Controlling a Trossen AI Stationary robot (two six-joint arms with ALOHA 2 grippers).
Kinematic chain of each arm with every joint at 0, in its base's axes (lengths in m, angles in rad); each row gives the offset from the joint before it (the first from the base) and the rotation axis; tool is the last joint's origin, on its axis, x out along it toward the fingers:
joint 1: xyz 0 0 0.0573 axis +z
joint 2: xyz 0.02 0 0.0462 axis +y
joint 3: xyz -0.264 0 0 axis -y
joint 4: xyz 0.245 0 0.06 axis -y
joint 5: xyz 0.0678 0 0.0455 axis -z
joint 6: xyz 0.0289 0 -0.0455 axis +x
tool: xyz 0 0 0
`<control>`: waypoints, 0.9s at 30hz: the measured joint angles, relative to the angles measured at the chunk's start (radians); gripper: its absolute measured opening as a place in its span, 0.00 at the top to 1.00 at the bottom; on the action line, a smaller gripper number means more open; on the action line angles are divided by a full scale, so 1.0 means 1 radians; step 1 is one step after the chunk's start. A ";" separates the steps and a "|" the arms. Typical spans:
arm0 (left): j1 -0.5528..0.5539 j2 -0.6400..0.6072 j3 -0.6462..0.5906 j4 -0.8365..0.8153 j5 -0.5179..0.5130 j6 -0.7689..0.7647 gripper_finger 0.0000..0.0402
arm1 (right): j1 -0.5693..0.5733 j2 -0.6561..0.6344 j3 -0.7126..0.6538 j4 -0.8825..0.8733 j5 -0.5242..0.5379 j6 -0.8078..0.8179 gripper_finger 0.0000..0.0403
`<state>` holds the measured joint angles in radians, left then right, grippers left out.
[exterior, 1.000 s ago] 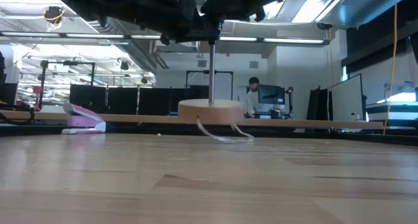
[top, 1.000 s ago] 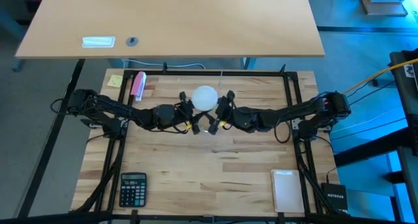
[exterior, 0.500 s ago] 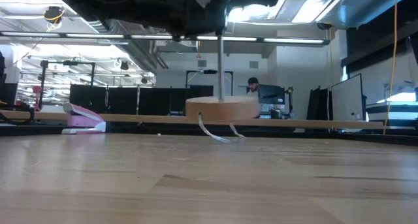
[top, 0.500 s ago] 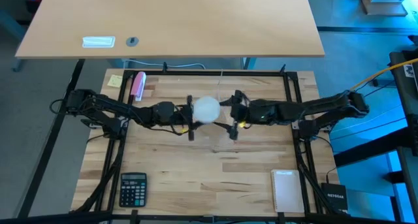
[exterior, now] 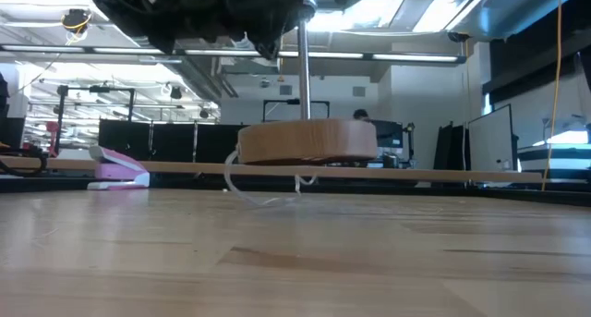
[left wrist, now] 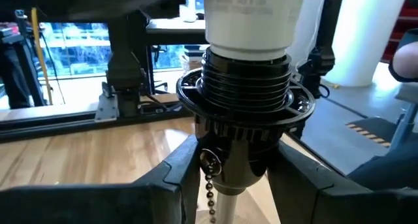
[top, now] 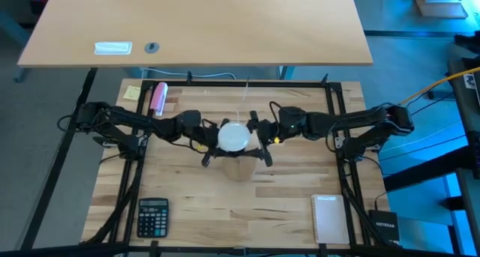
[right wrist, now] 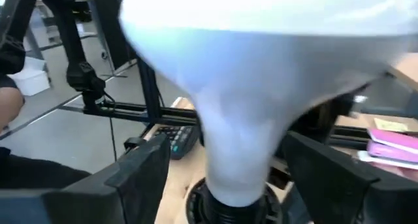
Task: Screw lightbulb
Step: Insert the white lightbulb into the brown lamp
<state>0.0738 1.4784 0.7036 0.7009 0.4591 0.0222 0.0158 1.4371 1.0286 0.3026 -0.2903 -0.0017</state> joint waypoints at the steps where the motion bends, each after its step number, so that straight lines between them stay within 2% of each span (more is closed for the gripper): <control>1: 0.000 0.000 0.000 -0.004 0.009 0.000 0.68 | -0.004 0.009 0.000 0.012 -0.010 0.000 0.26; 10: 0.003 0.001 0.000 -0.012 0.022 0.000 0.68 | -0.017 0.024 0.000 0.045 -0.061 0.010 0.29; 13: 0.009 0.001 0.000 -0.012 0.022 -0.009 0.68 | -0.016 0.024 0.000 0.041 -0.062 0.009 0.39; 18: 0.016 0.001 0.000 -0.012 0.024 -0.019 0.68 | -0.017 0.024 0.000 0.037 -0.053 -0.003 0.65; 21: 0.016 0.001 0.000 -0.013 0.022 -0.020 0.68 | -0.016 0.024 0.000 0.027 -0.029 -0.013 0.66; 23: 0.016 0.001 -0.002 -0.017 0.006 -0.023 0.68 | -0.015 0.022 0.000 0.009 0.022 -0.025 0.66; 27: 0.019 0.001 -0.003 -0.021 -0.083 -0.037 0.68 | -0.002 0.020 0.001 -0.012 0.129 -0.024 0.66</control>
<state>0.0933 1.4796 0.7010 0.6801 0.3762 -0.0151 0.0139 1.4568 1.0294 0.2910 -0.1611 -0.0253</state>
